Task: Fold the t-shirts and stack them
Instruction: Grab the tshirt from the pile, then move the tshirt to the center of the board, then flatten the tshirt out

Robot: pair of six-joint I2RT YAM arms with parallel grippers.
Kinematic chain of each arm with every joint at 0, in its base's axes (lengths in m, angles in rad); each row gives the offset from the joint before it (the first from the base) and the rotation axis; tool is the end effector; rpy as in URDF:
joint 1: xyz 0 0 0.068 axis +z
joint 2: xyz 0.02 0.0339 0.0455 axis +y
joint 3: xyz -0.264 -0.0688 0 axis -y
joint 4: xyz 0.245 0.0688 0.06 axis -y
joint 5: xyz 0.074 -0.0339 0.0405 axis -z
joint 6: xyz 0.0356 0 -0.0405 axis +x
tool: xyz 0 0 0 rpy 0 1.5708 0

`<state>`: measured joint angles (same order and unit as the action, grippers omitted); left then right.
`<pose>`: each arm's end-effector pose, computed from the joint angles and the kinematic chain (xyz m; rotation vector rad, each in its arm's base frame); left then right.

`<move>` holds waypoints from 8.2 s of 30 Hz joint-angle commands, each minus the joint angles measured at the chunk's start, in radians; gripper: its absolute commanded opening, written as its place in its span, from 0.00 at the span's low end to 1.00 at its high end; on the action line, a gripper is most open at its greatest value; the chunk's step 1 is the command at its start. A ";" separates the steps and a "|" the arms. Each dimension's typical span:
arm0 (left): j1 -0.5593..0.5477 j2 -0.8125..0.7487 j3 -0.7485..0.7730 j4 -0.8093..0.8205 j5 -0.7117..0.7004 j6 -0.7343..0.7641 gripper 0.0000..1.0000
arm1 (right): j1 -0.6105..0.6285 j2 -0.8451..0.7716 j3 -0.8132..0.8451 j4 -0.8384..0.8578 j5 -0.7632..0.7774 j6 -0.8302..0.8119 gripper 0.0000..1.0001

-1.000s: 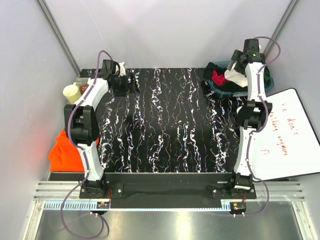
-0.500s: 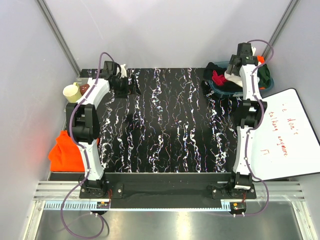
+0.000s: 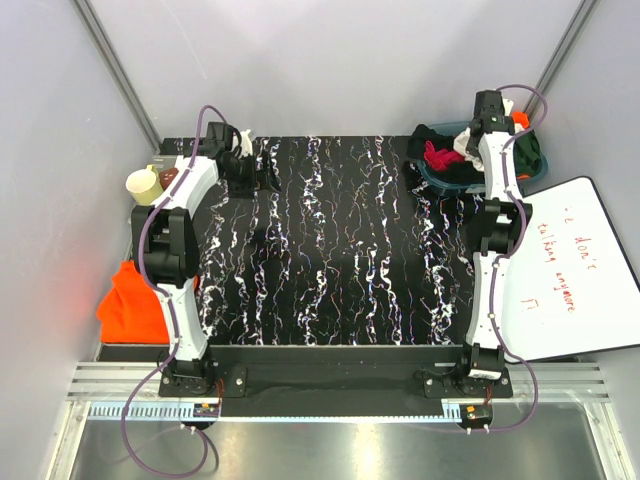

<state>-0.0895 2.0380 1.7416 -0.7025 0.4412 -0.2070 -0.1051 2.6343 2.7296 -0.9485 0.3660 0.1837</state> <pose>0.4451 -0.0552 0.2457 0.0182 2.5660 -0.6791 0.5550 -0.0714 0.2440 0.5066 2.3343 -0.4055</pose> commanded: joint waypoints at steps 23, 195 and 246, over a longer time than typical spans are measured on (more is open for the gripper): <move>-0.012 -0.039 -0.011 0.023 0.031 0.003 0.99 | 0.042 -0.402 0.076 0.074 -0.197 -0.018 0.00; -0.200 -0.145 -0.042 0.048 0.036 0.078 0.92 | 0.443 -0.303 -0.326 -0.145 -0.596 -0.027 0.88; -0.369 -0.159 -0.090 -0.117 -0.059 0.196 0.83 | 0.435 -0.341 -0.432 -0.190 -0.868 -0.018 0.70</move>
<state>-0.4377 1.8965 1.6402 -0.8165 0.3874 -0.0261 0.3122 2.3085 2.3085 -1.1297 -0.4591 0.1764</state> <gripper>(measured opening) 0.852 0.699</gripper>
